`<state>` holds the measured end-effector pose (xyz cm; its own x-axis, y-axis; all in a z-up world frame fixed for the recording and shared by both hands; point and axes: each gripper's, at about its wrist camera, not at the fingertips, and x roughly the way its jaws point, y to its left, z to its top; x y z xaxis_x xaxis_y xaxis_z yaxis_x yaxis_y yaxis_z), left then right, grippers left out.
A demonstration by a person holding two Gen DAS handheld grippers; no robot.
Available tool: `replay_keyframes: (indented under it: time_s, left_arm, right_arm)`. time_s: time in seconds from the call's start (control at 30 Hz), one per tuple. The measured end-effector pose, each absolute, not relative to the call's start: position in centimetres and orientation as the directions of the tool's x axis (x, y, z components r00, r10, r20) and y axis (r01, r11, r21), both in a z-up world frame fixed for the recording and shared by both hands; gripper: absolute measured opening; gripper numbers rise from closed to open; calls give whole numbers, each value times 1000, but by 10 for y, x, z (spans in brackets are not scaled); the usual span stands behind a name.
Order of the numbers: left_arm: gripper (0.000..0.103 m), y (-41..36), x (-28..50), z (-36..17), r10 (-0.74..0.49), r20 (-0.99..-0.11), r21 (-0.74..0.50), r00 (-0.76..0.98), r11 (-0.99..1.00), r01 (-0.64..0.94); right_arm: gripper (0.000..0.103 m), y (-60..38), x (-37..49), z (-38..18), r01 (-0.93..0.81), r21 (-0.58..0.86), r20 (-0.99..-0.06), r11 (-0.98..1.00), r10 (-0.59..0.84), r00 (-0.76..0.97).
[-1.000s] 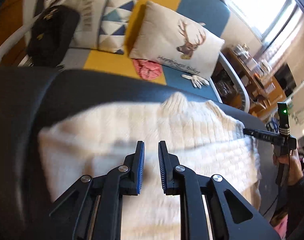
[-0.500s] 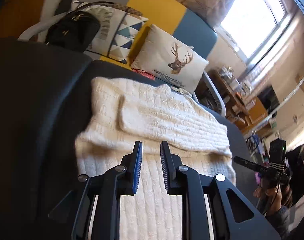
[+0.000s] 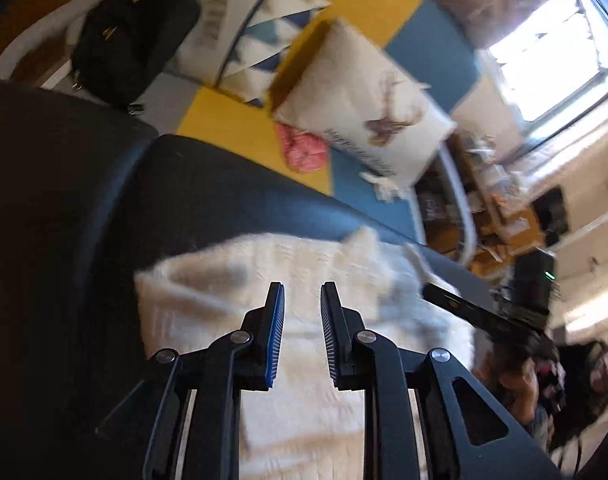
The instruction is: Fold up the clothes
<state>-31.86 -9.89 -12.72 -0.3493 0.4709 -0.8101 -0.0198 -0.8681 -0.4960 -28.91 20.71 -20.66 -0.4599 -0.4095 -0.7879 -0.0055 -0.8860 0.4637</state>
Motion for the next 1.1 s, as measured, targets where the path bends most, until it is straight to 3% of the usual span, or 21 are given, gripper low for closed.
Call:
replay_keyframes:
  time_s: [0.1, 0.27, 0.33, 0.47, 0.63, 0.83, 0.97, 1.03, 1.1]
  left_arm:
    - [20, -95, -340, -155, 411, -869, -442, -275, -895, 62]
    - [17, -131, -325, -148, 428, -829, -513, -361, -839, 182]
    - [17, -143, -303, -130, 466, -794, -560, -390, -811, 170]
    - [19, -155, -268, -92, 456, -765, -541, -455, -838, 70]
    - [23, -144, -260, -82, 447, -774, -478, -449, -877, -50]
    - [23, -104, -304, -115, 418, -813, -403, -406, -907, -125]
    - [23, -81, -328, -139, 348, -858, -315, -379, -937, -150]
    - [22, -76, -337, -146, 311, -873, -270, -376, -950, -158]
    - [22, -72, -340, -142, 295, -882, -251, -369, -954, -164]
  right_arm:
    - [25, 208, -272, -198, -68, 432, -793, -899, -343, -503]
    - [25, 179, -193, -140, -63, 405, -768, -912, -301, -565]
    - [25, 167, -166, -122, -49, 401, -778, -915, -312, -545]
    - [26, 172, -145, -115, -68, 361, -798, -930, -270, -539]
    - [26, 199, -167, -127, -155, 379, -799, -912, -238, -552]
    - [26, 215, -247, -165, -153, 415, -801, -897, -280, -529]
    - [26, 203, -287, -195, -103, 357, -842, -928, -273, -465]
    - [22, 208, -294, -213, -165, 239, -896, -957, -152, -417]
    - [18, 213, -290, -214, -153, 254, -882, -955, -165, -441]
